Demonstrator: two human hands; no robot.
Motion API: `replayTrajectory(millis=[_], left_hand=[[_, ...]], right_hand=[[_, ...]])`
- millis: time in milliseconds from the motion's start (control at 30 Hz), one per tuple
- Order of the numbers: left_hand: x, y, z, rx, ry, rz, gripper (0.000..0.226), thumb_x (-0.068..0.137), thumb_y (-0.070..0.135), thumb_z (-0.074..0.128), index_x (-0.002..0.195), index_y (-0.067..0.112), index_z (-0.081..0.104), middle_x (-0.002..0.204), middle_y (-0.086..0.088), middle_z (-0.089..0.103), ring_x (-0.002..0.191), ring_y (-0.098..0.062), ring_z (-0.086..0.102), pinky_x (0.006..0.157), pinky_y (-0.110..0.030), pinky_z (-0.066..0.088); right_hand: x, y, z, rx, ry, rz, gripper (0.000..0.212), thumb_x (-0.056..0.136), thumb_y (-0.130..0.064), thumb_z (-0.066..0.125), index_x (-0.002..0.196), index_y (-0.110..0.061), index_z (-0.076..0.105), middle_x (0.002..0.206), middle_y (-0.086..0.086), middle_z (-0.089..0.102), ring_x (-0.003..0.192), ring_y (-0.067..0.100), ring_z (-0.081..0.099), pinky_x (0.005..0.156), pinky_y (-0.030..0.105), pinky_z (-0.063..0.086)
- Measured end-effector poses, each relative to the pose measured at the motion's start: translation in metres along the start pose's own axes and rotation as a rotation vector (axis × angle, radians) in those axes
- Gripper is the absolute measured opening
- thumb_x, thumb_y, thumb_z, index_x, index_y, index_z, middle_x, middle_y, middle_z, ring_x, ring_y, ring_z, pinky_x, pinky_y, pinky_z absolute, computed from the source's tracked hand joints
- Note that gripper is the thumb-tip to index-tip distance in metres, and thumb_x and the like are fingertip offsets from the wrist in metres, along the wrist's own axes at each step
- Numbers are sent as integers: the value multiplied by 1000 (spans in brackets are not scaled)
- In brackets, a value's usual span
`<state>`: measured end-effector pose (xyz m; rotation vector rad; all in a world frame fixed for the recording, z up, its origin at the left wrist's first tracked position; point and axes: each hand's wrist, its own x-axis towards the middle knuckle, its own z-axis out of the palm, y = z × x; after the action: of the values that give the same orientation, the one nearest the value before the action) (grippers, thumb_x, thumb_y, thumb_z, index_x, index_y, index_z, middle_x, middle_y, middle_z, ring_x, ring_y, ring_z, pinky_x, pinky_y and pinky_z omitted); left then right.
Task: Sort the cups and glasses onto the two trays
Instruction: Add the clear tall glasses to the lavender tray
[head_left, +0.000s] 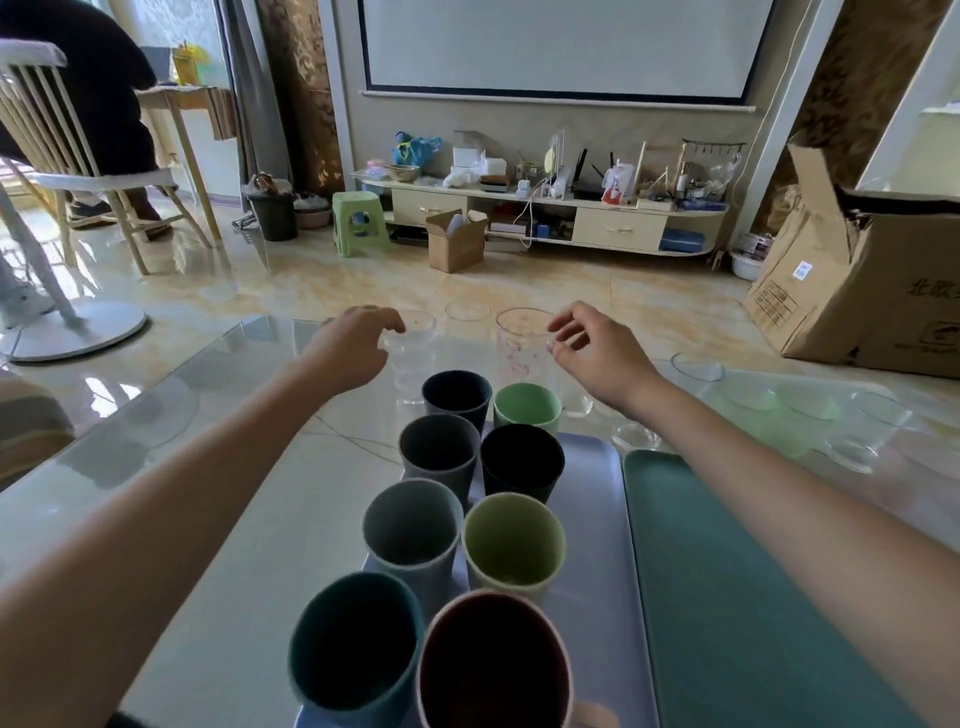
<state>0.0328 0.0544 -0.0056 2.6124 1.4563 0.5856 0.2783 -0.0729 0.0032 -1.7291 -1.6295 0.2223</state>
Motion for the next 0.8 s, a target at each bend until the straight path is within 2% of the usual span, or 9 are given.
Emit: replayTrajectory(millis=[100,167,267,333,400,467,567,667,800], left_hand=[[36,-13,27,105,-45,-8,45,84,18,63,127,17,50,134,-7,53,126,-27,46,104,-45,34],[53,-21,47,153,-73,-8,50,83,28,66,129,17,49,136,-7,52,128,-26,44,107,-45,30],[64,-28,71,163,-44,9,32,83,31,65,111,16,58,122,-5,60,121,-25,49,109,-43,27],[64,-27,78,93,15,10,13,84,23,65,90,13,59,105,-7,65,107,-27,55,99,-39,33],[61,-25,78,30,43,-5,12,84,19,64,81,12,55,95,-9,66,97,-29,57,84,-35,37],[53,-25,75,32,85,-20,13,85,21,62,82,11,54,97,-9,65,99,-29,55,80,-36,39],[35,-23,58,61,196,-25,13,88,22,58,90,9,55,111,-9,64,112,-28,50,90,-39,40],[16,-9,27,52,325,5,16,90,22,56,95,6,55,115,-11,63,116,-31,46,83,-43,43],[0,32,-20,-91,443,92,17,88,20,60,94,4,57,108,-12,64,110,-31,48,82,-39,41]], right_hand=[[32,9,17,-80,-52,-16,20,90,-18,56,109,-13,54,105,4,58,93,17,52,80,30,44],[43,13,30,-73,-50,-31,20,90,-18,55,109,-14,54,105,2,56,93,15,50,79,27,41],[45,18,45,8,13,-53,18,90,-15,55,107,-13,54,104,1,57,93,12,49,71,16,35],[41,22,51,33,24,-71,16,90,-15,54,106,-14,55,105,2,59,94,11,51,70,9,34],[35,23,52,52,13,-76,14,90,-15,54,105,-16,55,105,1,61,97,11,53,72,5,33],[28,21,47,95,31,-80,14,90,-14,55,104,-16,56,105,-1,62,99,9,55,71,1,35],[19,7,35,164,89,-131,18,87,-9,58,104,-14,57,106,-2,64,100,7,56,73,-5,33],[10,-10,26,206,101,-177,22,86,-10,60,107,-16,56,109,-4,63,104,5,55,78,0,37],[-2,-32,17,208,97,-231,36,83,-12,65,116,-17,53,116,-2,60,109,8,53,84,5,36]])
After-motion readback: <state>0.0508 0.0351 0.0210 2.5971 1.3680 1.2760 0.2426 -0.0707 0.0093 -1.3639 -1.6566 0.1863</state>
